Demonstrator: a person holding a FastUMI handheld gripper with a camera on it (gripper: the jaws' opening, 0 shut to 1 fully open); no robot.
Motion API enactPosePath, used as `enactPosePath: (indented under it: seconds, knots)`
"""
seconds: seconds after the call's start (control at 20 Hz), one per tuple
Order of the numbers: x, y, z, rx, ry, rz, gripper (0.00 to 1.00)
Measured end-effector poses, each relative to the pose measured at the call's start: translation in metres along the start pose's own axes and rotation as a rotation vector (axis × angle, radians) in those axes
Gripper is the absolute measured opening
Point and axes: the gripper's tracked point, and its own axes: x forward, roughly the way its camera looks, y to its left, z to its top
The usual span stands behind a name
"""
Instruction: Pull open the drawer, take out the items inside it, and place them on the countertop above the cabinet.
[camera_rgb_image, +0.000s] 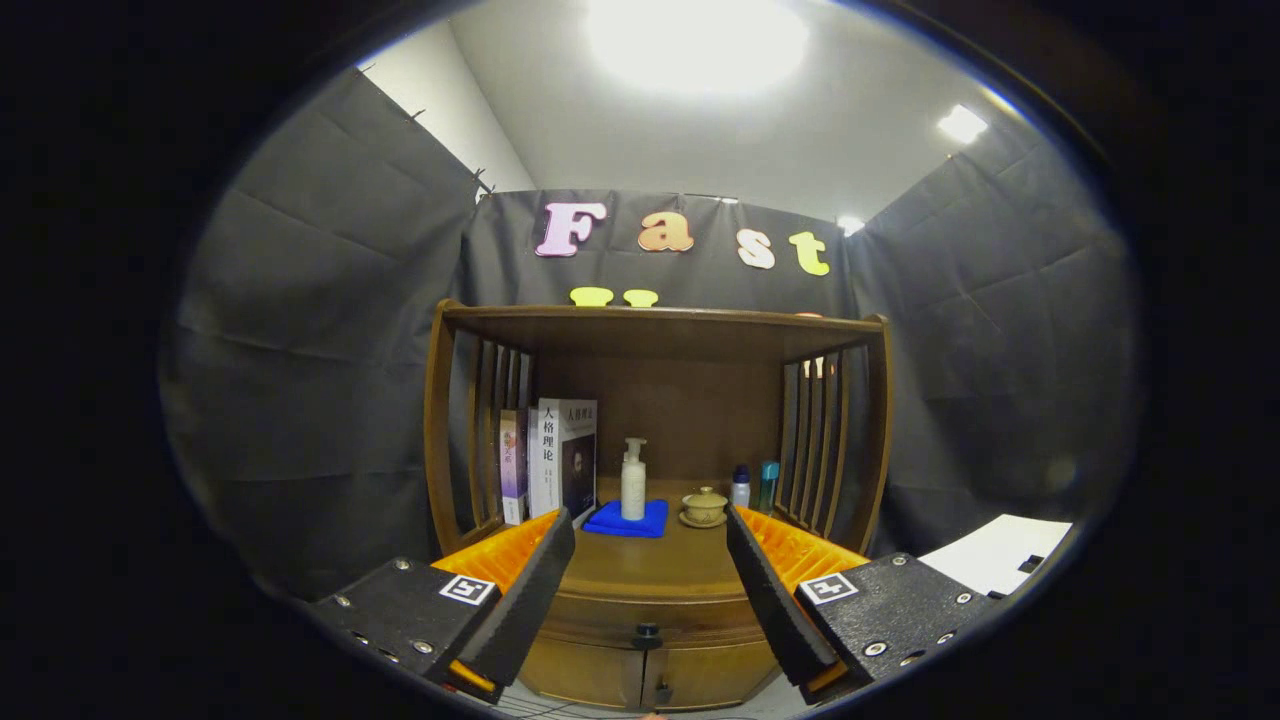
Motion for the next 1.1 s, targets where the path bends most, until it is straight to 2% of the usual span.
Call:
enactPosePath:
  seconds: [0.3, 0.6, 0.8, 1.0, 1.1]
  knots:
    - [0.009, 0.005, -0.016, 0.013, 0.019, 0.02, 0.95]
    - [0.035, 0.023, -0.072, 0.005, 0.137, 0.091, 0.95]
    - [0.055, 0.02, -0.107, -0.032, 0.188, 0.064, 0.95]
    - [0.069, 0.013, -0.154, -0.155, 0.239, 0.041, 0.95]
    - [0.076, 0.009, -0.176, -0.149, 0.257, 0.03, 0.94]
